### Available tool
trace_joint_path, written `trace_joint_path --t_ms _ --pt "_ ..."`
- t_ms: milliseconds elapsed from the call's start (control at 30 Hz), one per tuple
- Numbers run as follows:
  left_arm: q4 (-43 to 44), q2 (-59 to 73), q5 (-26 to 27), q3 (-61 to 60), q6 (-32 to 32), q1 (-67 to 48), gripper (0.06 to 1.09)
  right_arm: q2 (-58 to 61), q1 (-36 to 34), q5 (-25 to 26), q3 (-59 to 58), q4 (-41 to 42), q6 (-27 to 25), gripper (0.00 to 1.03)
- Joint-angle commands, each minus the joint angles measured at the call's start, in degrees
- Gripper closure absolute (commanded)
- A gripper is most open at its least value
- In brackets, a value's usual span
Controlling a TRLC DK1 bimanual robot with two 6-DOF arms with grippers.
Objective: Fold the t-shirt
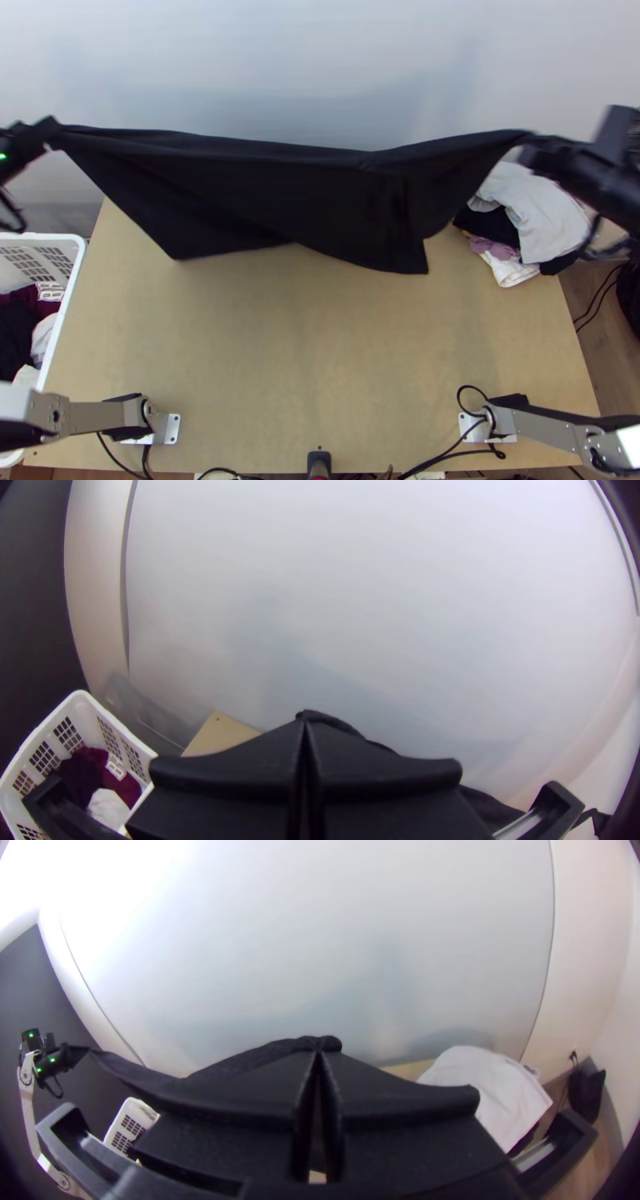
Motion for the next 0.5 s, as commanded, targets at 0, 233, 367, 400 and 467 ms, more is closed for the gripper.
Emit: trace_joint_path --t_ms 0,233,367,400,467 --pt "-4.1 -8.3 2.7 9.6 3.0 0.3 1.05 -5.2 -0.6 4.3 8.2 -1.5 -3.3 1.0" --pt "3.8 -18.0 2.3 9.9 4.4 0.8 1.05 -13.1 -1.8 8.2 9.2 -0.8 -11.9 1.0" --pt "6.1 -23.1 2.3 10.4 6.7 1.2 1.05 -17.4 -4.8 8.7 8.9 -0.3 -15.1 1.0" --pt "6.0 -24.0 2.4 10.4 7.7 1.2 1.05 -18.5 -5.3 8.7 8.9 -0.3 -15.9 1.0" --pt "5.1 -25.7 2.7 10.4 8.0 1.2 1.05 -20.6 -6.7 8.7 8.9 0.1 -17.7 1.0"
